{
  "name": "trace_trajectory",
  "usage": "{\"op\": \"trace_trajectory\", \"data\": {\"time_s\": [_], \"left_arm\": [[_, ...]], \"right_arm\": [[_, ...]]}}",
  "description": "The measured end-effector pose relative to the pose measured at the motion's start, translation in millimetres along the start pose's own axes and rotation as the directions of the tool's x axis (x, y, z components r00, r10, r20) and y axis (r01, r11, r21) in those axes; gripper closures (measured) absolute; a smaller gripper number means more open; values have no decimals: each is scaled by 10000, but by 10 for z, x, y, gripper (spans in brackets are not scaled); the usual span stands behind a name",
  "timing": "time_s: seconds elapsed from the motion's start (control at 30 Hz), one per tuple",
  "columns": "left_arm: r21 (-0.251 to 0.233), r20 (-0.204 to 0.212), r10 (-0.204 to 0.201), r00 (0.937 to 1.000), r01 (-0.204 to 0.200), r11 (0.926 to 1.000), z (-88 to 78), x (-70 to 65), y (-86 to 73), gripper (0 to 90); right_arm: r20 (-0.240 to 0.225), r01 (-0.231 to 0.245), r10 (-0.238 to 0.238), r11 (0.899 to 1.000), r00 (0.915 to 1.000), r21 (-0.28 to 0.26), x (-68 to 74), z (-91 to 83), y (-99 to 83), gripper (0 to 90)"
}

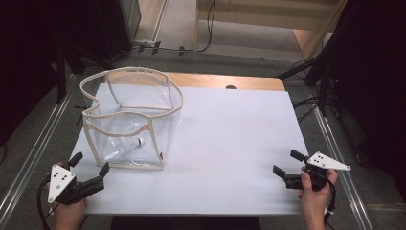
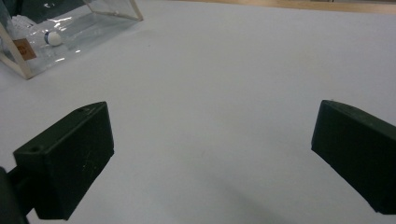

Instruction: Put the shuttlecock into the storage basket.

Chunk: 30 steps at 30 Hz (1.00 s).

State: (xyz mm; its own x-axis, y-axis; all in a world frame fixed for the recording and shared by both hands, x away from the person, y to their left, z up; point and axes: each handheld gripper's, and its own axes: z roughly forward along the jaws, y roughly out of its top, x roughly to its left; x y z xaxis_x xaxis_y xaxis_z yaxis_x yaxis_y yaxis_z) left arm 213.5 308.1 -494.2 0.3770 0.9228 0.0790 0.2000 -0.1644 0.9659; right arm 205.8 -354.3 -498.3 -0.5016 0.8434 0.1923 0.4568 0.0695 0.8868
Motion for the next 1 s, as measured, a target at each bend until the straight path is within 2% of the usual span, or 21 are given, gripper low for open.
{"op": "trace_trajectory", "data": {"time_s": [0.3, 0.47, 0.53, 0.6, 0.77, 1.0], "left_arm": [[9, 1, -36, 10000, 36, 10000, -3, 5, 0, 92], [-69, 80, -501, 9987, 502, 9987, -9, 45, 6, 93], [-65, 116, -539, 9985, 540, 9985, -11, 52, 7, 93], [-40, 109, -413, 9991, 413, 9991, -4, 42, 6, 93], [57, 74, -121, 9999, 120, 9999, 8, 13, 5, 93], [60, 40, -179, 9998, 179, 9998, 13, 16, 7, 93]], "right_arm": [[54, -120, 121, 9998, 9999, -160, -63, -44, -82, 0], [13, -91, 91, 9993, 10000, -357, -74, -72, -100, 0], [56, -92, 94, 9994, 9999, -327, -80, -81, -119, 0], [-19, -224, 223, 9989, 9997, -417, -84, -91, -135, 0], [-55, -98, 96, 9992, 9999, -379, -83, -102, -149, 0], [-174, -92, 83, 9987, 9998, -510, -114, -119, -148, 0]]}}
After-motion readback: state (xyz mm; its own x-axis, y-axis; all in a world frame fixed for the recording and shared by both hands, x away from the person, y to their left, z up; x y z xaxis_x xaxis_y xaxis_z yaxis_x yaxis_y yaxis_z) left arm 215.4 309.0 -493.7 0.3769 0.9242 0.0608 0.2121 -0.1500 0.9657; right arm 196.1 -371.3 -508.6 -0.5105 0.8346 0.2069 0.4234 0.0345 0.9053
